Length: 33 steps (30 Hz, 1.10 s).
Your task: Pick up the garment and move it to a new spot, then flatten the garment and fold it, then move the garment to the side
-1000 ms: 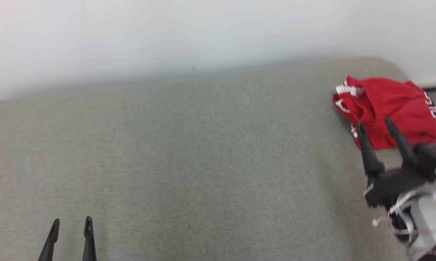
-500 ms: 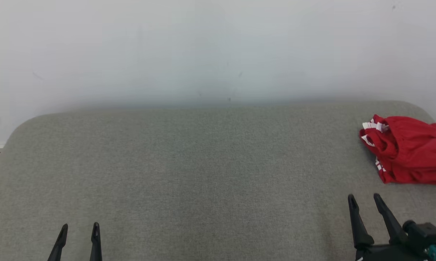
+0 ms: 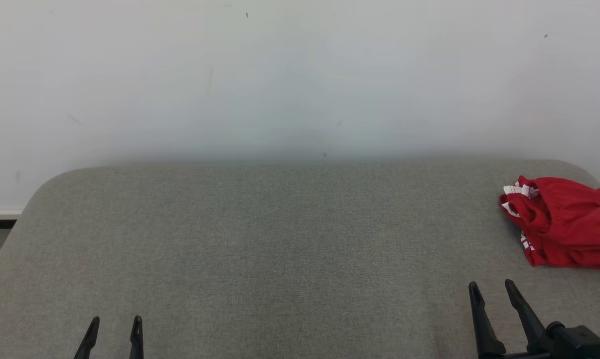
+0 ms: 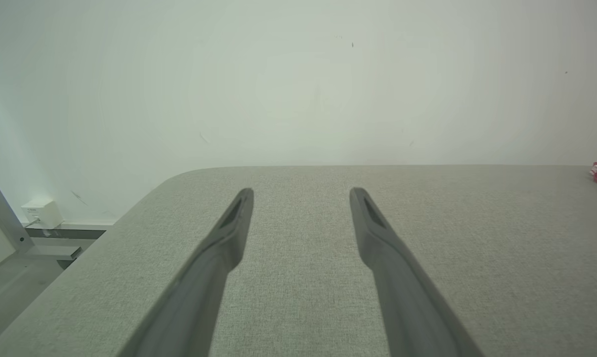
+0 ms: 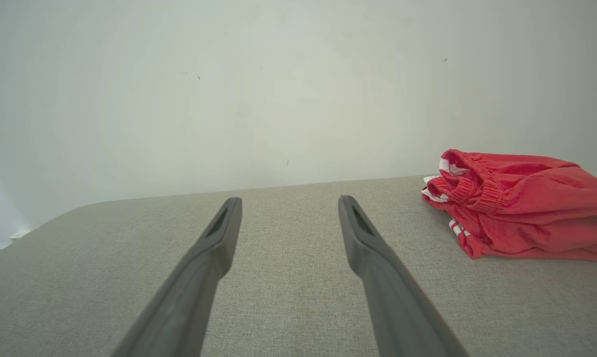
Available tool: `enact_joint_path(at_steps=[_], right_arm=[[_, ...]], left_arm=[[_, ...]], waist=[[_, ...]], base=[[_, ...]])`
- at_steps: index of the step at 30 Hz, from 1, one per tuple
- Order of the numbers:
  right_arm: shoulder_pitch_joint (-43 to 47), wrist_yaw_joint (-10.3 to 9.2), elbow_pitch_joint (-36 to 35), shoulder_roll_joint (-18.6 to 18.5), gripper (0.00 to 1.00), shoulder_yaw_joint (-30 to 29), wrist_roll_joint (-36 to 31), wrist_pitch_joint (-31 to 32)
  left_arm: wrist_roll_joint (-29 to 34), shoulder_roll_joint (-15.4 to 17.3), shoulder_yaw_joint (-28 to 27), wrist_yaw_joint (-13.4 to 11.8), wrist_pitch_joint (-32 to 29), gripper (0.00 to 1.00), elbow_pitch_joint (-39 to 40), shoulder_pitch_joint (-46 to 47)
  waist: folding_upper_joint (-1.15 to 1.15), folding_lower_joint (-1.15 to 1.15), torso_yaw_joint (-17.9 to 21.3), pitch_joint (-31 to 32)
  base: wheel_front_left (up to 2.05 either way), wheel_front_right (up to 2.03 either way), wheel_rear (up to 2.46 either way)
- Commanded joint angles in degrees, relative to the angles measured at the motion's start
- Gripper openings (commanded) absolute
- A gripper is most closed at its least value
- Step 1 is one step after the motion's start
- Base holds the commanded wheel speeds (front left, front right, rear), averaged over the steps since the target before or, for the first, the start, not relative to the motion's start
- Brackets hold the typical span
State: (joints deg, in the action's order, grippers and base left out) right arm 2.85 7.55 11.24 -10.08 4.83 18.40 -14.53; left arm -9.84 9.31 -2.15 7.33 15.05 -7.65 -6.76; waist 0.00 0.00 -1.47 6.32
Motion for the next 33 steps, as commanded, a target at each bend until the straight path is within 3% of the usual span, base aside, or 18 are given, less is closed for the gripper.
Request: enact_joint_path(at_steps=[1, 14, 15, 19, 33], right_arm=[[0.8, -0.17, -0.4, 0.1, 1.0, -0.3, -0.6, 0.2], [1.4, -0.17, -3.5, 0.7, 1.0, -1.4, -1.7, 2.2], [1.5, -0.17, -3.6, 0.7, 0.0, -1.4, -1.7, 2.2], [1.6, 0.01, -1.6, 0.8, 0.0, -1.0, -1.0, 2.3], [-0.5, 0.0, -0.8, 2.0, 0.0, -2.9, 13.0, 5.8]], left_arm=[[0.0, 0.2, 0.0, -0.1, 0.1, 1.0, 0.2, -0.3], [-0.5, 0.8, 0.4, -1.1, -0.9, 1.0, 2.5, -0.8], [-0.4, 0.8, 0.4, -1.2, -0.9, 0.0, 2.6, -0.8], [-0.7, -0.2, 0.5, -1.1, -1.1, 0.0, 0.5, -0.4], [-15.9, -1.3, -0.6, -0.9, -5.1, 0.0, -0.9, 2.3]], waist=[[0.0, 0.0, 0.1, 0.0], [0.0, 0.0, 0.9, -0.8], [0.0, 0.0, 1.0, -0.9], [0.0, 0.0, 1.0, -0.9], [0.0, 0.0, 1.0, -1.5]], base=[[0.0, 0.0, 0.0], [0.0, 0.0, 0.0], [0.0, 0.0, 0.0], [0.0, 0.0, 0.0], [0.0, 0.0, 0.0]])
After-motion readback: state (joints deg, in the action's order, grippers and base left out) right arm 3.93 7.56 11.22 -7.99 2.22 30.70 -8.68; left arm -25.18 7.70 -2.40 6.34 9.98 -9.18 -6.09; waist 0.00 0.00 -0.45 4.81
